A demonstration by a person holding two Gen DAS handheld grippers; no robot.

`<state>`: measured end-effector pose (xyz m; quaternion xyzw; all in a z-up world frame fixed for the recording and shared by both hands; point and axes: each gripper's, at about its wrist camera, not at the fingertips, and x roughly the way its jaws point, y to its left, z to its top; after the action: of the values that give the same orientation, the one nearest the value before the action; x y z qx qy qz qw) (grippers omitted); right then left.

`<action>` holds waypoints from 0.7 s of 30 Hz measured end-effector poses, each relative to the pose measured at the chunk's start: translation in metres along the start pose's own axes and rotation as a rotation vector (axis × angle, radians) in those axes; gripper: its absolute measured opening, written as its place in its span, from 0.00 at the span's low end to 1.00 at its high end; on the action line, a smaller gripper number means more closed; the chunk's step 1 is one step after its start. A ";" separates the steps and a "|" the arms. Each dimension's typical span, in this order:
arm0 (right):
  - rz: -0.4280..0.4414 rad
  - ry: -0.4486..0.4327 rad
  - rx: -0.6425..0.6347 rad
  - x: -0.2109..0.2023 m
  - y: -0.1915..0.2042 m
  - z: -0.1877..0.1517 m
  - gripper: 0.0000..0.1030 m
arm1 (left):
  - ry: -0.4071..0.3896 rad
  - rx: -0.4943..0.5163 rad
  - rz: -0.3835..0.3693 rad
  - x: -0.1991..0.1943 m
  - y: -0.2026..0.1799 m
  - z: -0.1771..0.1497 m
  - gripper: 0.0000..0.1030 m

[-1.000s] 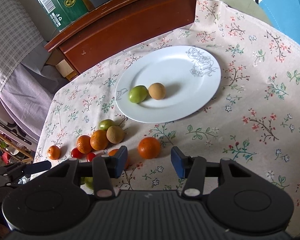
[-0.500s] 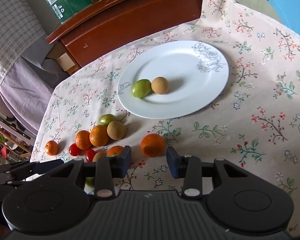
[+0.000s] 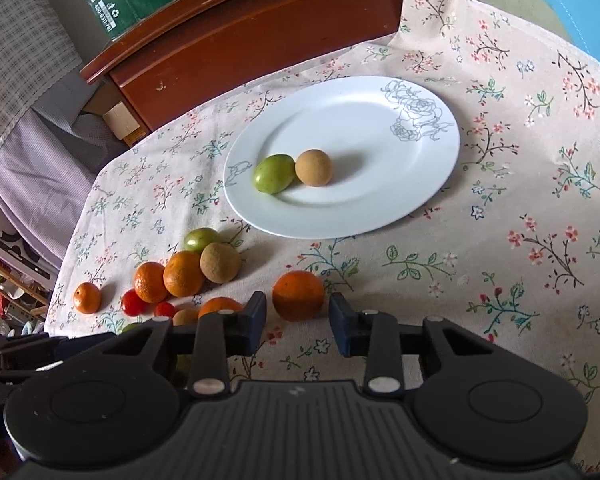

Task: Organize fruits
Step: 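Grasp the large green lime with the left gripper while the right grasps an orange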

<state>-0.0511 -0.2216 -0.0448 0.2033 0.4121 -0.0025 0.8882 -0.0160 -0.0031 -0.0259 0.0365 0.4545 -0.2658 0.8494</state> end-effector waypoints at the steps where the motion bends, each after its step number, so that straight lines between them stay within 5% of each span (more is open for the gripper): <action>1: -0.001 -0.001 -0.002 0.000 0.000 0.000 0.34 | -0.004 0.006 0.003 0.000 -0.001 0.000 0.41; 9: -0.008 -0.013 -0.024 0.000 0.002 -0.001 0.28 | -0.008 -0.014 -0.007 0.006 0.003 0.003 0.42; 15: -0.007 -0.017 -0.024 0.000 0.001 -0.001 0.28 | -0.004 0.007 -0.016 0.009 -0.003 0.004 0.29; 21: -0.001 -0.015 -0.028 0.000 0.003 -0.002 0.27 | -0.014 0.024 -0.004 0.009 -0.006 0.002 0.29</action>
<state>-0.0516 -0.2187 -0.0451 0.1904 0.4055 0.0012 0.8941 -0.0133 -0.0124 -0.0311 0.0440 0.4454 -0.2731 0.8515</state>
